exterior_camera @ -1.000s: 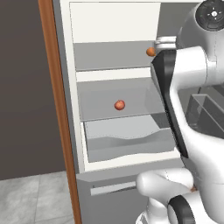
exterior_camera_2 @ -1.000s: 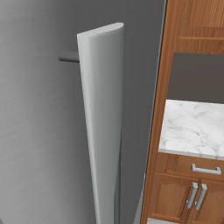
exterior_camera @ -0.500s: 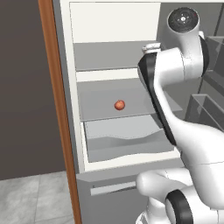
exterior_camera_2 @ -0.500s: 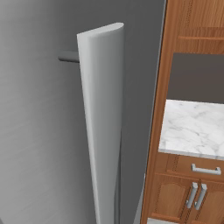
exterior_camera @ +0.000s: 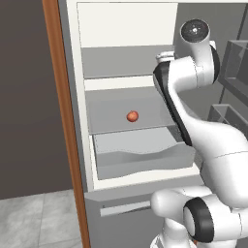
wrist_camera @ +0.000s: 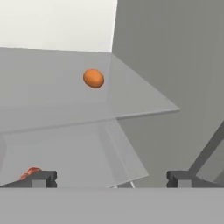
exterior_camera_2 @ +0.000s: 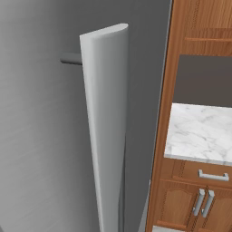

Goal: Place the ketchup and condiment bottle from the counter to the top shelf of the fridge. If the existing items in the fridge are on the top shelf, move them to other shelves.

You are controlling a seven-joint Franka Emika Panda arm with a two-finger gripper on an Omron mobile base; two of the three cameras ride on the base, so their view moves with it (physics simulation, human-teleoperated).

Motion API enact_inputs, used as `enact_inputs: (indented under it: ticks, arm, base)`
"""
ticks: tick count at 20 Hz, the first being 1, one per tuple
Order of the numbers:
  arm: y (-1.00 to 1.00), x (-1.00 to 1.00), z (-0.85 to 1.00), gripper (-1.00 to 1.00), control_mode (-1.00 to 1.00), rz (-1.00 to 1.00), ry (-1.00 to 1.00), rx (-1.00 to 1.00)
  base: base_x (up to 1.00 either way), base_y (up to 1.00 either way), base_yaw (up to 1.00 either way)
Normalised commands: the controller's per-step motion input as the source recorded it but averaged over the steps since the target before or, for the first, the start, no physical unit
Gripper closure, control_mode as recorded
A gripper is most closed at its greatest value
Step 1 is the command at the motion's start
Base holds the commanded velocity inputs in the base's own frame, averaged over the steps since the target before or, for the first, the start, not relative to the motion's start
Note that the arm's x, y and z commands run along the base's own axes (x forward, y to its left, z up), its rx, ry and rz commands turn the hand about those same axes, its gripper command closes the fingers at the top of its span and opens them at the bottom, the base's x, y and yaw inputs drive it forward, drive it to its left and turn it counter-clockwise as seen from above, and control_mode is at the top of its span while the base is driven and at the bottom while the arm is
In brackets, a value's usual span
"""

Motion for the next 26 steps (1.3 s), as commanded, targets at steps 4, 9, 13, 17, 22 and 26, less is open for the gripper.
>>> enact_inputs:
  ticks: [4,9,13,17,22,26]
  arm:
    - [-0.34,0.62,-0.02,-1.0,-1.0,0.0,0.16,0.05]
    - [-0.15,0.51,-0.19,-1.0,-1.0,0.0,0.08,0.01]
    - [-0.01,0.11,-0.22,-1.0,-1.0,0.0,0.0,0.01]
    - [0.0,0.2,-0.4,-1.0,-1.0,0.0,0.0,0.0]
    - [0.0,0.36,-0.05,-1.0,-1.0,0.0,0.0,0.0]
    - [-0.03,0.51,0.0,-1.0,-1.0,0.0,0.0,0.02]
  base:
    - [0.0,0.0,0.0]
    - [0.0,0.0,0.0]
    - [0.0,0.0,0.0]
    - [0.0,0.0,0.0]
    - [0.0,0.0,0.0]
    - [0.0,0.0,0.0]
